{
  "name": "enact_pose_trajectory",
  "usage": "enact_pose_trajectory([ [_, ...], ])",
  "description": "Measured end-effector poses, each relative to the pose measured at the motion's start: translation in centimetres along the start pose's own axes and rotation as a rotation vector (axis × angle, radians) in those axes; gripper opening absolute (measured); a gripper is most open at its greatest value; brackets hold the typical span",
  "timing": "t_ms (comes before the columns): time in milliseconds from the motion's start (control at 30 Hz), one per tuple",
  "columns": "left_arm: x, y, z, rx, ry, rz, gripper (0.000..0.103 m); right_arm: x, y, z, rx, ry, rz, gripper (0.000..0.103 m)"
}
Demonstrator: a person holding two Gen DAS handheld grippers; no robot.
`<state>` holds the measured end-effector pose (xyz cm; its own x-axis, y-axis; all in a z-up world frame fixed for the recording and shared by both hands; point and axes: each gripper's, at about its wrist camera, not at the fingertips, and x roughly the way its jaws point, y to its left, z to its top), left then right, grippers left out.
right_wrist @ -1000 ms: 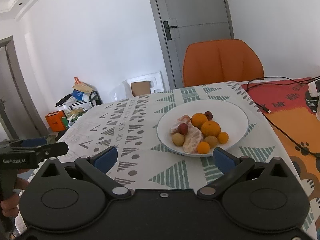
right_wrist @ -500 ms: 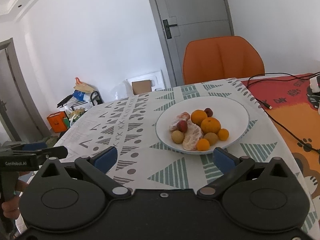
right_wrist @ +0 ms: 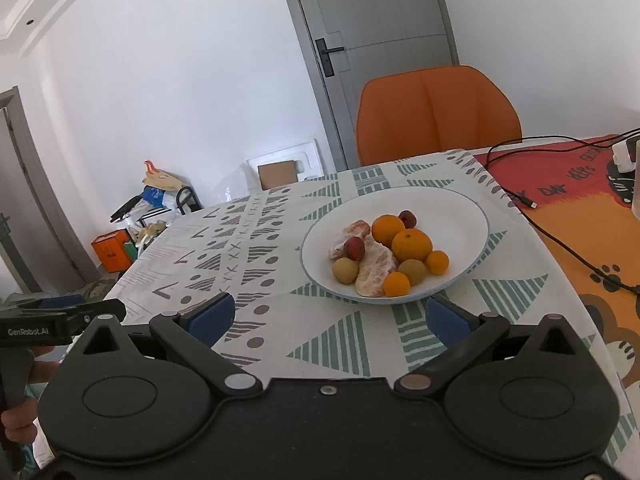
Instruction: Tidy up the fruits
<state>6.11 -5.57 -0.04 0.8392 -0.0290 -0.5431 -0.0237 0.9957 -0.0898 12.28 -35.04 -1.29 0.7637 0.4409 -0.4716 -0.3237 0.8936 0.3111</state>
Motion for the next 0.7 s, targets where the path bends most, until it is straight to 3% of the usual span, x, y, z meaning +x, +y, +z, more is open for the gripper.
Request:
enact_pose_trajectory([
  [700, -1.2, 0.4, -0.4, -0.016, -0.005, -0.002, 0.103, -0.6, 0.9, 0.1, -0.032, -0.002, 0.019, 0.103],
])
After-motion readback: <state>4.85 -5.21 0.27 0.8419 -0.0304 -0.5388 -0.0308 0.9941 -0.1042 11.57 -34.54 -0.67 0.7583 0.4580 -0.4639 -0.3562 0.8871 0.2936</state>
